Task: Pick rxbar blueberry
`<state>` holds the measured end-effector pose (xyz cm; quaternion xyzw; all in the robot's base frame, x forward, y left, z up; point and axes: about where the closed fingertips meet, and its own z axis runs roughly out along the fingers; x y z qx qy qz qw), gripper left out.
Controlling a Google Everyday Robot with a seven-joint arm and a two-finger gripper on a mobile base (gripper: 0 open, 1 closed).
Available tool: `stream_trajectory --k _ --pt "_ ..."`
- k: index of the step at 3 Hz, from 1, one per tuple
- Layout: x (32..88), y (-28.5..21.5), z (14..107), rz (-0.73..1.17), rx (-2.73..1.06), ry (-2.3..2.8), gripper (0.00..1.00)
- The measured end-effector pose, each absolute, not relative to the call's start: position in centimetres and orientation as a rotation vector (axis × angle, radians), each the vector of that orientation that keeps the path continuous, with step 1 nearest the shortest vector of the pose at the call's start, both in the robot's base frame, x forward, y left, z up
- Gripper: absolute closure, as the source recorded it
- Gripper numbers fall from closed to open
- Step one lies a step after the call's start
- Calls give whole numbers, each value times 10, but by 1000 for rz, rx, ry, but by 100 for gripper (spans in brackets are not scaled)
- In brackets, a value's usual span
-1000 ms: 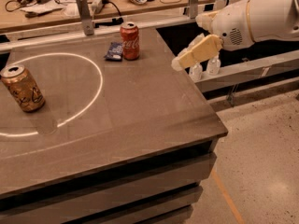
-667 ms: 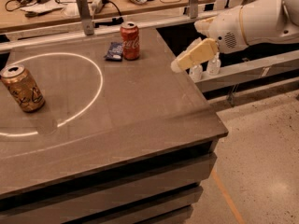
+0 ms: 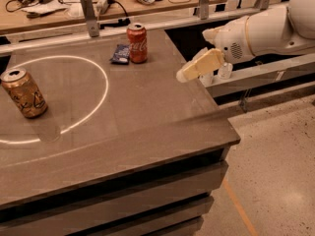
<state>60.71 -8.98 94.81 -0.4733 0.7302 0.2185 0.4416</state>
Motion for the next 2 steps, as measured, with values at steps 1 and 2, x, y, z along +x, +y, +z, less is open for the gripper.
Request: stream_trajectory --k 1,2 --pt "617 -70 921 575 -1177 1807 0" --pt "626 -48 906 613 -1190 1781 0"
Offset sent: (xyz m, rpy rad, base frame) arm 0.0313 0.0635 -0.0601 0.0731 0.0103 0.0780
